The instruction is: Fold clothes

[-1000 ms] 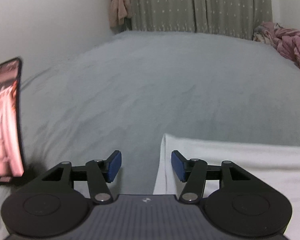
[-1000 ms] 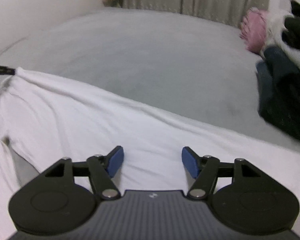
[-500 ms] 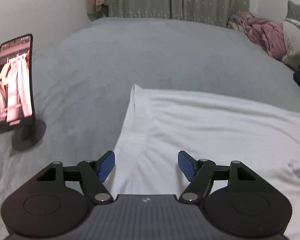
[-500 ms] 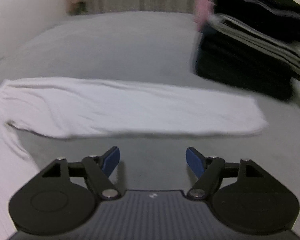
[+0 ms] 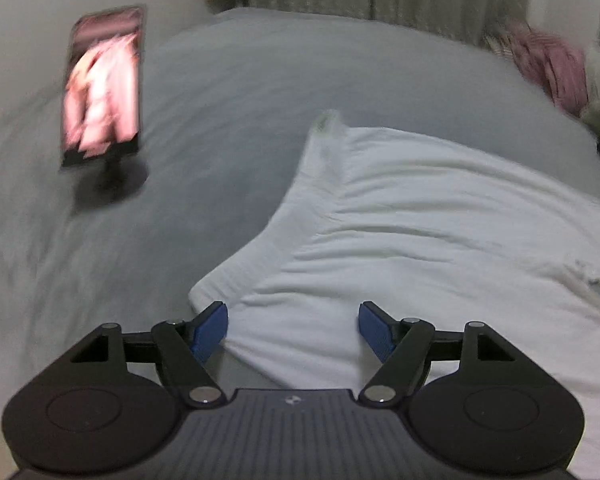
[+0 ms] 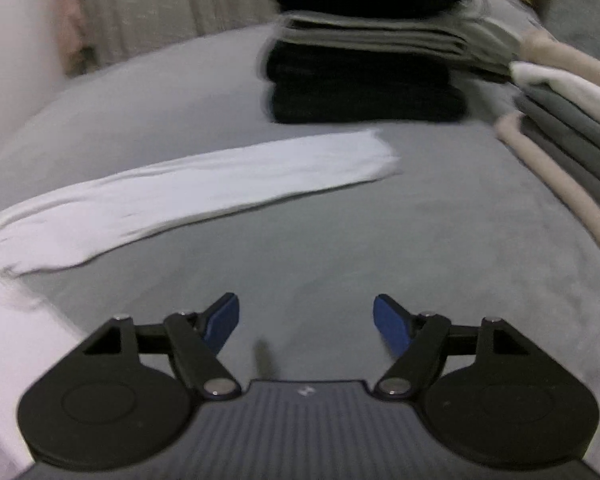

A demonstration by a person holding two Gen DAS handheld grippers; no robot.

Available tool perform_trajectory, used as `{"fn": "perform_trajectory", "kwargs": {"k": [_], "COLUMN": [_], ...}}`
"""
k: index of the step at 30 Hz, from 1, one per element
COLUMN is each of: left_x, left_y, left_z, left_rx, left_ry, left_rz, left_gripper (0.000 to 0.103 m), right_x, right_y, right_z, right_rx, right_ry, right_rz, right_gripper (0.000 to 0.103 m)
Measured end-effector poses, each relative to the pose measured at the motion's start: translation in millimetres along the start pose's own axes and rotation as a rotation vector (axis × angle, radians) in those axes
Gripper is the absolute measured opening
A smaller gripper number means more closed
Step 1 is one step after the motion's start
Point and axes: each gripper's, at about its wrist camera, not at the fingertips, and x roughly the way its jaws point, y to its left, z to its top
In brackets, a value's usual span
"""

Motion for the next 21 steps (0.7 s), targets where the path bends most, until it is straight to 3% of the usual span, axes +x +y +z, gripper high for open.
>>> {"fn": "perform_trajectory", "kwargs": {"k": [2,5,8,14,21], "left_x": [-6.8,-12.5,-8.0,-10.2,-13.7], "left_y": [7.4,15.3,23.4,37.2,50.3], "left_z": [-2.5,-6.5,-9.1,-10.7,-9.9], "left_rx": [-0.008,0.005,-0.017,-0.089,-0.166], "left_ry": [-0.023,-0.064,-0.042,-0.045,-0.054], "left_rz": [0.032,0.013,0.051,0.025,-0.034], "left_gripper": [0.073,0.075,0.075,0.068,0.055], "right_x": [-7.9,-17.7,-17.1,-16.3,-16.0], "right_y": [29.8,75.1,128.8,208.0,260.0], "right_z": [-12.2,-30.3,-49.6,-70.3,-83.5], "right_rx": [-0.057,-0.144,-0.245,-0.409,-0.528], "right_ry": [-0.002,-0.004,-0.001,-0.052,-0.085], "right_rz": [0.079,0.194,0.281,0.339,0.376], "right_gripper": [0.077,0.077,0.076,0.070,0.062]}}
